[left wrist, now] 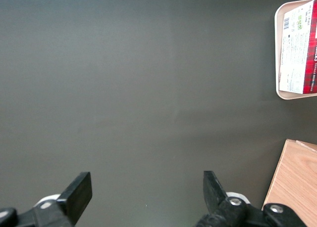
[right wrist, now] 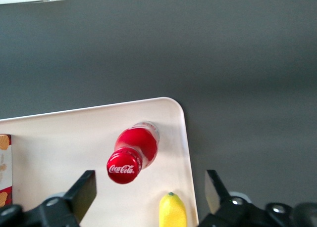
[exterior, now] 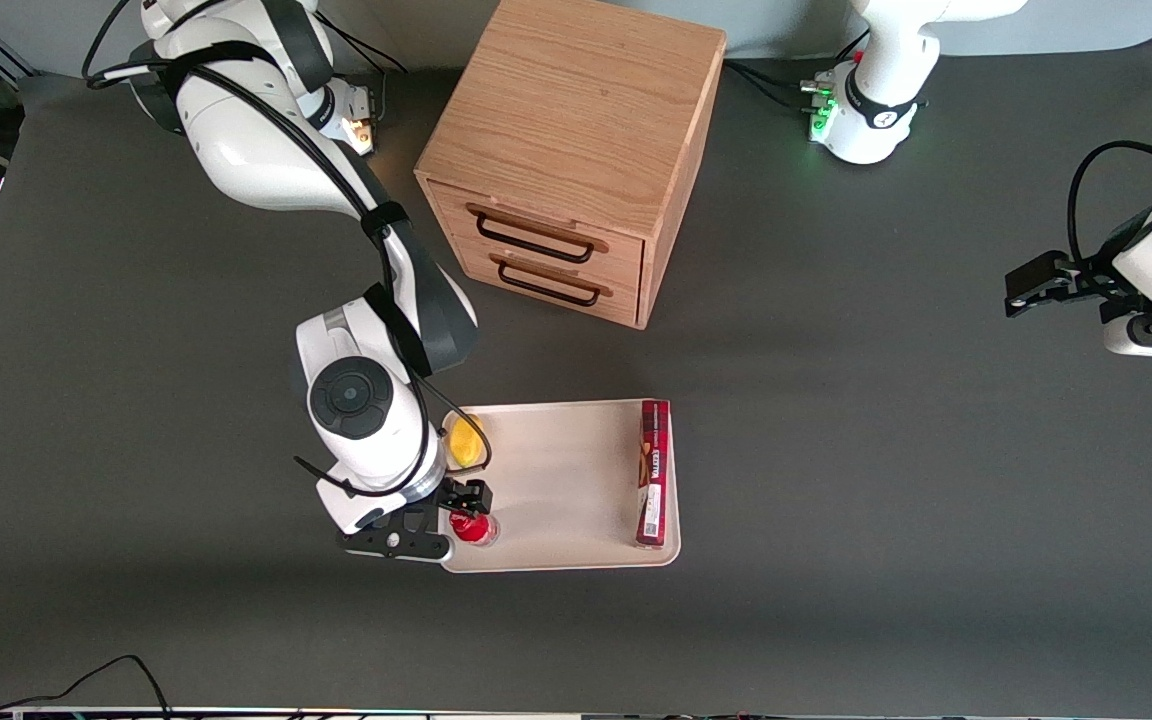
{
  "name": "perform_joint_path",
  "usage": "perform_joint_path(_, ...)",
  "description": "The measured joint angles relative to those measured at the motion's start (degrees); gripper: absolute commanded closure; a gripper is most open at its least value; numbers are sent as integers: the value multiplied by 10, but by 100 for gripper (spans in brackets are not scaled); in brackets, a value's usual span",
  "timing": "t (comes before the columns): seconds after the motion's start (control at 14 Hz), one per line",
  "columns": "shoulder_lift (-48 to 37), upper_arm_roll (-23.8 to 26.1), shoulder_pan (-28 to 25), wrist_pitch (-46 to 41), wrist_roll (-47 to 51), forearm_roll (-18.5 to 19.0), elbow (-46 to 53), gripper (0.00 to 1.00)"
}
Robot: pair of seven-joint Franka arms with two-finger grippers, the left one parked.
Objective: Place coke bottle on tray
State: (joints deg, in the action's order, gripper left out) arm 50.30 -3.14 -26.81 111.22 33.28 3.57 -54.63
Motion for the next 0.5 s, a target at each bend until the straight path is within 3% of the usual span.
perform_joint_path(0.29,-33,-1,9,-72,-3,0,4,0)
perform_joint_path(0.5,-116,8,35,-109,-38,-2,-62,0)
